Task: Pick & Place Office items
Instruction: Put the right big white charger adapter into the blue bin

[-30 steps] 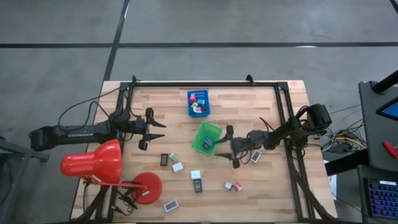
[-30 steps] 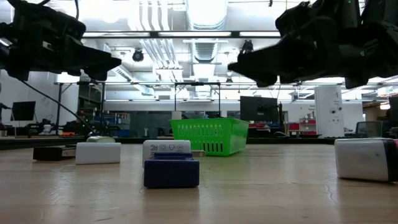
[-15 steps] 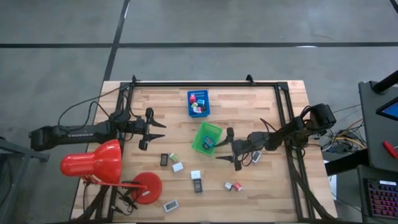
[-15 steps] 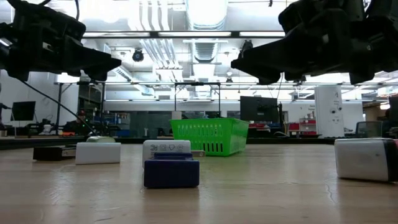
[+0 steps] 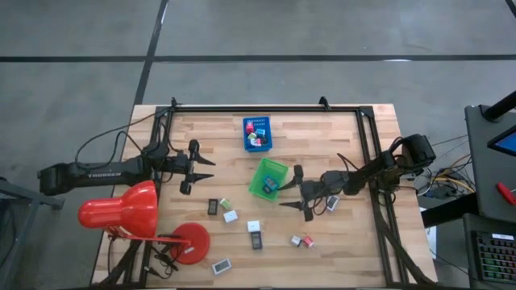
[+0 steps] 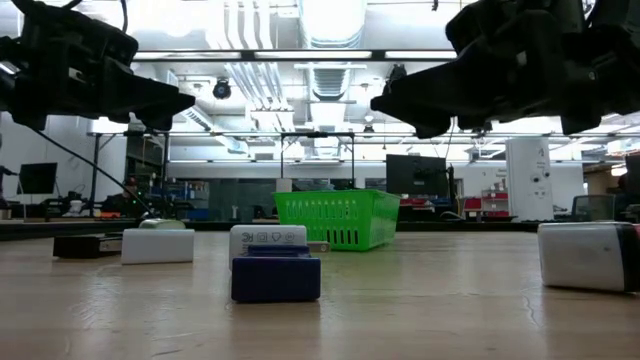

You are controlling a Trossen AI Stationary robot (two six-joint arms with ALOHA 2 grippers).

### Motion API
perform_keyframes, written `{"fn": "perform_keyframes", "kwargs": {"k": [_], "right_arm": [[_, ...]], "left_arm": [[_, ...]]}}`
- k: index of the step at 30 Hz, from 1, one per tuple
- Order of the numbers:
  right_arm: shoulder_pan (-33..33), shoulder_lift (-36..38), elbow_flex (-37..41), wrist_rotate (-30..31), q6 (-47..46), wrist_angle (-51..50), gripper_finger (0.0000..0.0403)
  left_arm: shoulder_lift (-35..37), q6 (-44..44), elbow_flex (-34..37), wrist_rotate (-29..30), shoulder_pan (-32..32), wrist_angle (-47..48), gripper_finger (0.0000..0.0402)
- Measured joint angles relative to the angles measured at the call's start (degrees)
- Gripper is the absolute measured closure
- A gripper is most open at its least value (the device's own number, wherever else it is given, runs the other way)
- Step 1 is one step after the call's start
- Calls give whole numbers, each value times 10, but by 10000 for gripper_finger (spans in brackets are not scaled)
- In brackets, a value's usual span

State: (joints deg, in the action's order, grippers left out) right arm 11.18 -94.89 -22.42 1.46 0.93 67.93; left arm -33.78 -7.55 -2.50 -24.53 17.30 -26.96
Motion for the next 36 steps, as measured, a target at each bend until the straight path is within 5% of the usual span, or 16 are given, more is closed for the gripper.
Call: {"fn": "perform_keyframes", "kwargs": {"k": [14, 36], "right_arm": [[40, -13, -168, 1, 10, -300, 172], [45, -194, -464, -50, -8, -663, 172]], "left_arm": [[0, 1, 0, 1, 0, 0, 216], [-11, -1, 1, 3, 0, 0, 217]]}}
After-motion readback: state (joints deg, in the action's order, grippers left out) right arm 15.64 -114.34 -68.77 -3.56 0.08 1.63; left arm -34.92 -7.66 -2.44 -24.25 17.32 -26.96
